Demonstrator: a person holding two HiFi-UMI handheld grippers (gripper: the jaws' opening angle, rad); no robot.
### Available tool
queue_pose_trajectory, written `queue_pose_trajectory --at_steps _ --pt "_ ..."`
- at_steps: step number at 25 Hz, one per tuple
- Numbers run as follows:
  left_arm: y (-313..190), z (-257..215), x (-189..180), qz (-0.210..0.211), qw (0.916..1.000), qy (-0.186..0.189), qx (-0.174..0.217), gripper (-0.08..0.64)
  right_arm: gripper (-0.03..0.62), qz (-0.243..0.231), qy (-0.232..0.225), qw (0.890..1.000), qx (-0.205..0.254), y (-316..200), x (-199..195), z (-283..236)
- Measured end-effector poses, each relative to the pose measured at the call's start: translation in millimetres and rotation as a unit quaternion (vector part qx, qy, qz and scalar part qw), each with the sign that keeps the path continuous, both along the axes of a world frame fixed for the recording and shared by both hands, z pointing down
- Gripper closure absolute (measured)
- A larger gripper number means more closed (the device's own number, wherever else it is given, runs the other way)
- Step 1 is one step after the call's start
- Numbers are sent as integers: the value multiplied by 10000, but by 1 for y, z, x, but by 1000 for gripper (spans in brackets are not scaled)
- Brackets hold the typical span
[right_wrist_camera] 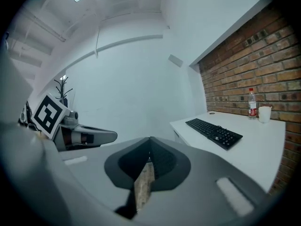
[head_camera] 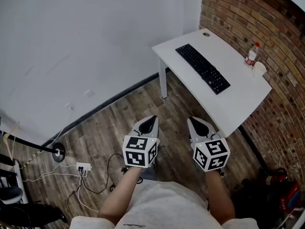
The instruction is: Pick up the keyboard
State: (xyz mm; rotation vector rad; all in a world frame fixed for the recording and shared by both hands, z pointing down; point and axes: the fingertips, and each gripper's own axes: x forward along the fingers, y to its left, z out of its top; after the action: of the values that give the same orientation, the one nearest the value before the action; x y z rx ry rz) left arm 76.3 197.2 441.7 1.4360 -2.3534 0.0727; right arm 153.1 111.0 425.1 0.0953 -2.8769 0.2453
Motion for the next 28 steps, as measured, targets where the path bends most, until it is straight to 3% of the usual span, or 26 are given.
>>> queue_pose_trajectory --at_steps 17,28 --pt "-90 3 -209 978 9948 281 12 569 584 954 305 9948 -180 -70 -188 6" --pt "-155 15 -281 1689 9845 477 13 569 584 1660 418 9851 -178 -120 -250 14"
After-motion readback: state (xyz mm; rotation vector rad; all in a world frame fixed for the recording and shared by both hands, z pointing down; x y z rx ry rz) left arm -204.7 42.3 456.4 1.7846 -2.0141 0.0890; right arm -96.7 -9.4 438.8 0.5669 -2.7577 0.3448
